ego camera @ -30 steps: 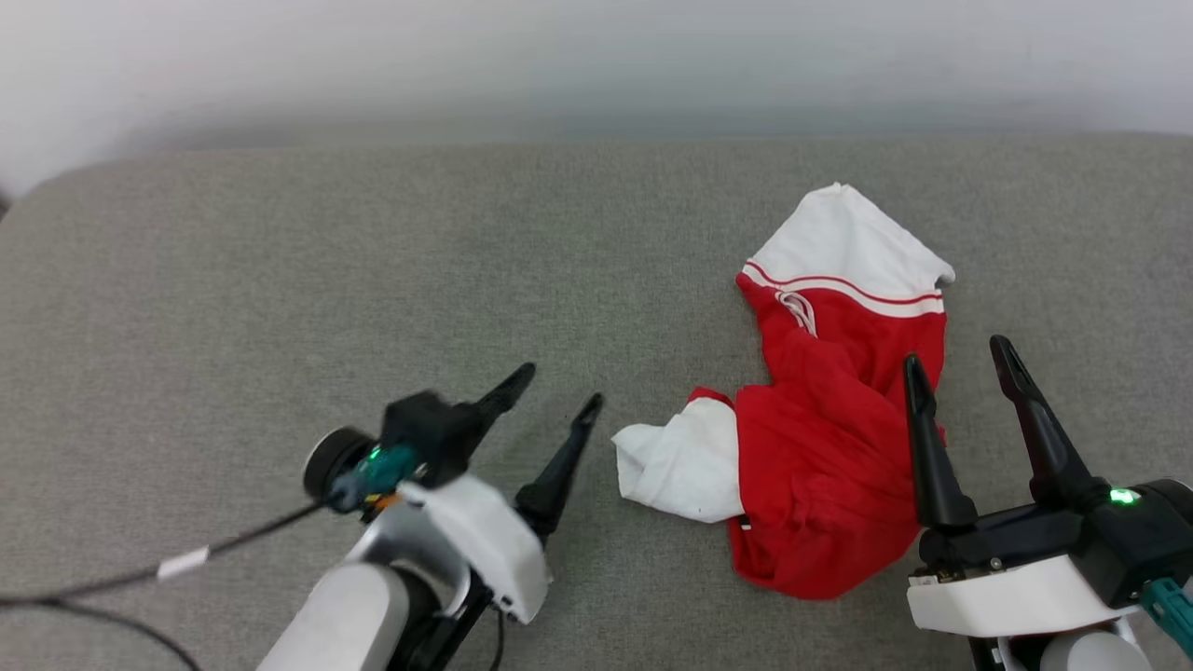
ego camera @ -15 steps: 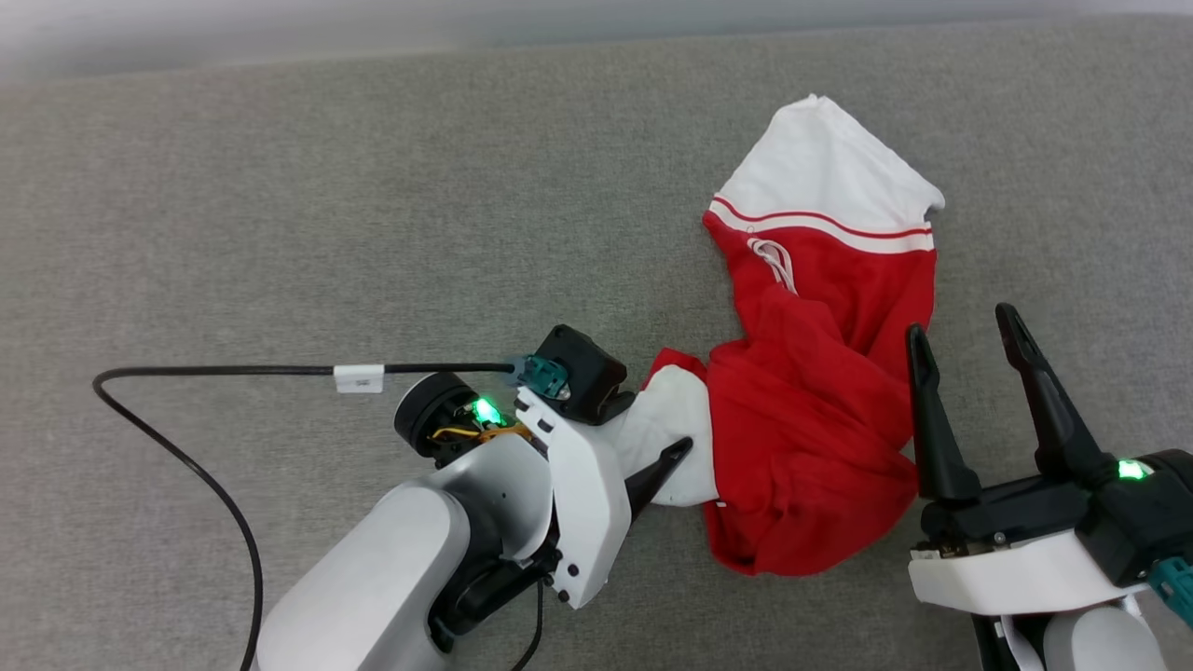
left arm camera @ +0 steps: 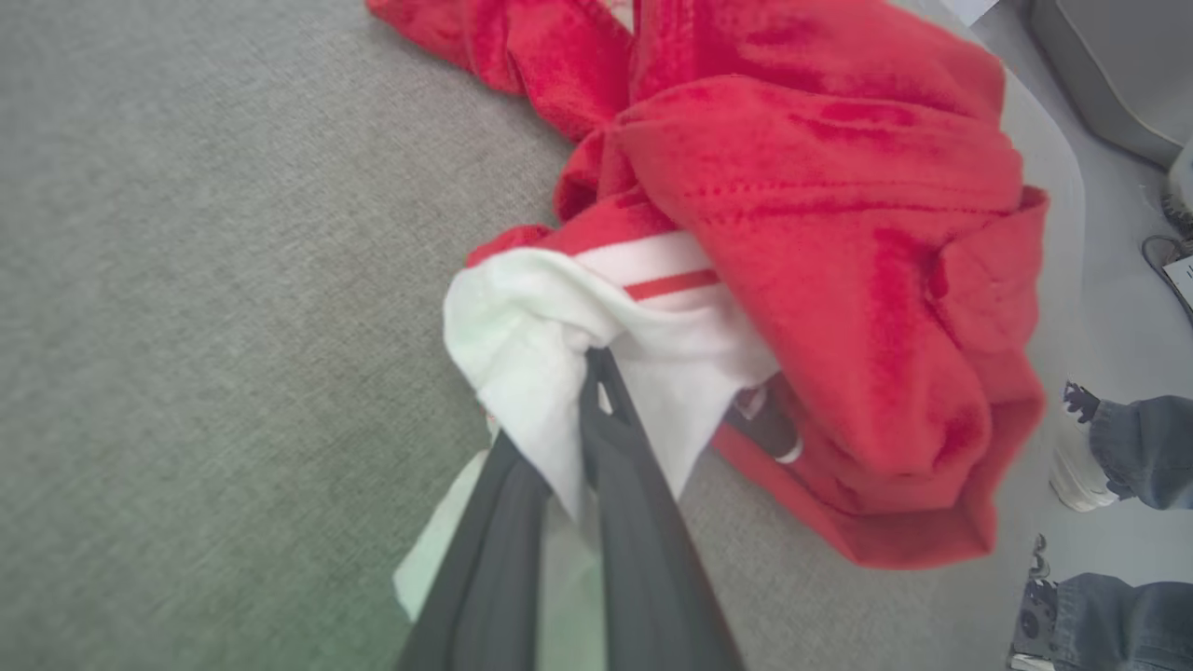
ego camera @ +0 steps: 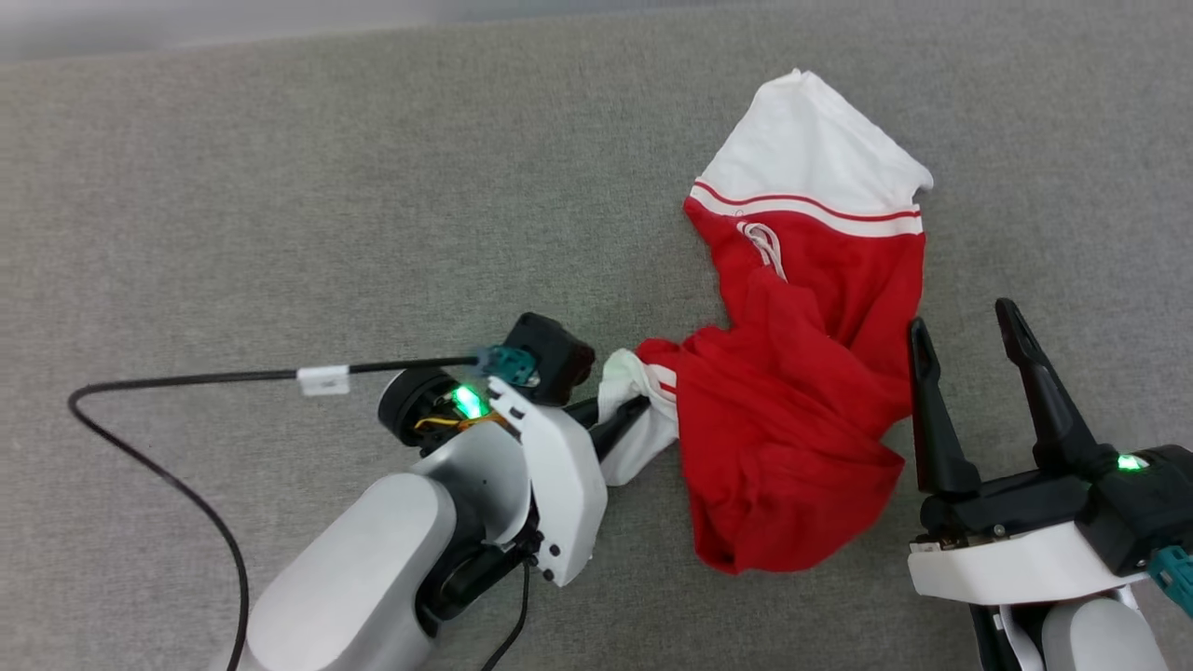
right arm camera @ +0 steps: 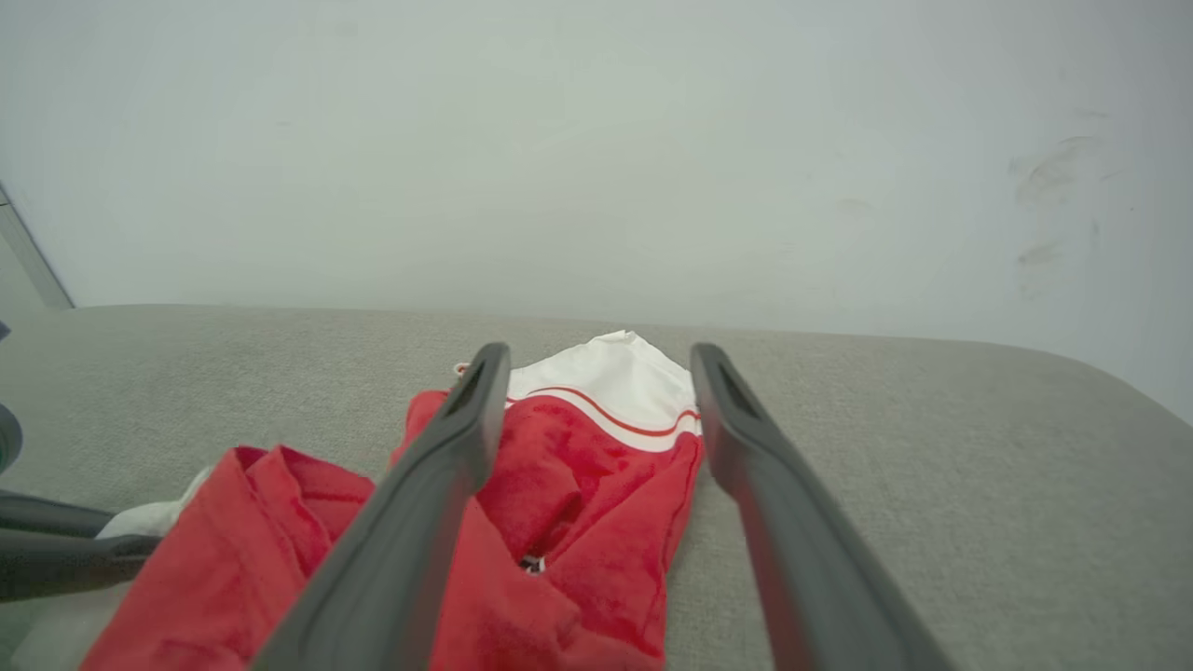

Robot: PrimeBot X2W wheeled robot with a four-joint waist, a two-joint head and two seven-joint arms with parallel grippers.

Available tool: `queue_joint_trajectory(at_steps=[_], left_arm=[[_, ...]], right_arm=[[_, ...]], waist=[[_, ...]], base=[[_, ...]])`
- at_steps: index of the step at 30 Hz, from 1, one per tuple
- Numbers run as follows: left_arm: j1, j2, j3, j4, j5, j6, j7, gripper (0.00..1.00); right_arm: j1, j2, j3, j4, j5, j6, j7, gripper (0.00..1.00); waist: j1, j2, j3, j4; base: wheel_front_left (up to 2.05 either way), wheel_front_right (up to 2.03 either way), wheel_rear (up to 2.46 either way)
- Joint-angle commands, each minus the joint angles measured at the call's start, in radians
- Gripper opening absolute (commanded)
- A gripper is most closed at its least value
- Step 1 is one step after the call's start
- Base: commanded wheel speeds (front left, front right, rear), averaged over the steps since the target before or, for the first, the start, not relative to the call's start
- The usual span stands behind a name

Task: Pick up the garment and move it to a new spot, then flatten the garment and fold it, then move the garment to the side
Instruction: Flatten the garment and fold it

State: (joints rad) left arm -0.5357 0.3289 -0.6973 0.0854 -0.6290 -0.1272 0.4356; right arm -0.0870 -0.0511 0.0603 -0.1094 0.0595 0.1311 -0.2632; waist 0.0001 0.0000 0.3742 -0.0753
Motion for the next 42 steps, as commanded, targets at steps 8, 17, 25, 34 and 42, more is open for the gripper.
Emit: queue_joint_trajectory(at_steps=[8,17,25,34,42], left_arm=[[0.07,0.038,0.081,-0.04,0.002,0.054,-0.133,0.0],[0.112,0.085,0.222,-0.046,0.006,0.162,-0.265,0.0],[0.16,0.093,0.328,0.178,-0.019,0.267,-0.333,1.0],[0.151,0.044,0.318,0.259,0.001,0.224,-0.509,1.0],[0.197,0.034,0.258,0.199,0.085,0.202,-0.644,1.0]], right_arm=[[0.023,0.002,0.012,0.034,-0.015,0.0,-0.002,1.0],[0.032,0.001,0.031,0.043,-0.01,-0.001,-0.002,1.0],[0.024,0.002,0.035,0.046,0.001,0.0,-0.002,1.0],[0.032,0.002,0.015,0.058,-0.009,0.0,-0.002,1.0],[0.05,0.002,0.01,0.07,-0.015,0.0,-0.002,1.0]], waist=[[-0.0001,0.0,-0.115,0.049],[-0.0001,0.0,-0.153,0.061],[-0.0001,0.0,-0.125,0.051],[-0.0001,0.0,-0.14,0.082],[-0.0001,0.0,-0.209,0.125]], base=[[0.0,0.0,0.0],[0.0,0.0,0.0],[0.0,0.0,0.0],[0.0,0.0,0.0],[0.0,0.0,0.0]])
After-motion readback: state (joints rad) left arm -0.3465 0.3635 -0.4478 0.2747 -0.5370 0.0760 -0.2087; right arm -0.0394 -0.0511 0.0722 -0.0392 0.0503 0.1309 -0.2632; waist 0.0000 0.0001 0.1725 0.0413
